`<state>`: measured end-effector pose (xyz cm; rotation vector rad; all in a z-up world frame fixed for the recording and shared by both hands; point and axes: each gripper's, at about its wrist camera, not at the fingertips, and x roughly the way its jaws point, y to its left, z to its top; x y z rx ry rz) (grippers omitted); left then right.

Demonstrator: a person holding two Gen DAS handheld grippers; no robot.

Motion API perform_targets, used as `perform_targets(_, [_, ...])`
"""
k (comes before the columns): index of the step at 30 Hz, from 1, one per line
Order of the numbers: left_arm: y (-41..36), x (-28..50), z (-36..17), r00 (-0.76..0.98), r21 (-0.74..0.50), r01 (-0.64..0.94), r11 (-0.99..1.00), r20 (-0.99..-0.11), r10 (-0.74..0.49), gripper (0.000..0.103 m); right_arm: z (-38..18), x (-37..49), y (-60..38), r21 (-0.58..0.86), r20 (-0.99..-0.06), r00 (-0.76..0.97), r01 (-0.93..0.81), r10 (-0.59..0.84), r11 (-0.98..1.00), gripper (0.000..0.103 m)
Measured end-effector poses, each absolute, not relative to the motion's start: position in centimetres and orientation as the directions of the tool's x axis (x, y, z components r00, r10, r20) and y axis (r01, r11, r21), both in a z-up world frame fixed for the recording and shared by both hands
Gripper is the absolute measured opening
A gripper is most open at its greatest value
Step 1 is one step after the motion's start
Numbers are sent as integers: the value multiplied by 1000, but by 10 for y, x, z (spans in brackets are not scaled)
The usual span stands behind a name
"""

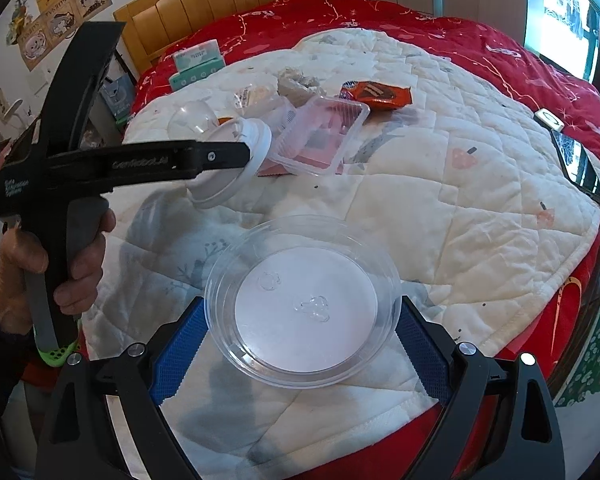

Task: Collect trash
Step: 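Grasp the white plastic lid with the left gripper while the right grasps the clear bowl, then carry the white lid to the wastebasket with the left gripper and release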

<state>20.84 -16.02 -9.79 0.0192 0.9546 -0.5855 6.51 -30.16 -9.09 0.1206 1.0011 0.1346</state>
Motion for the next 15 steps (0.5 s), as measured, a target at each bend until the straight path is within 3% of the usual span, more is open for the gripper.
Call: perform_targets(15, [-63,139,-46,581,-195,358,913,-720,-381,78,-64,46,-260,180,-797,561,-132,223,975,89])
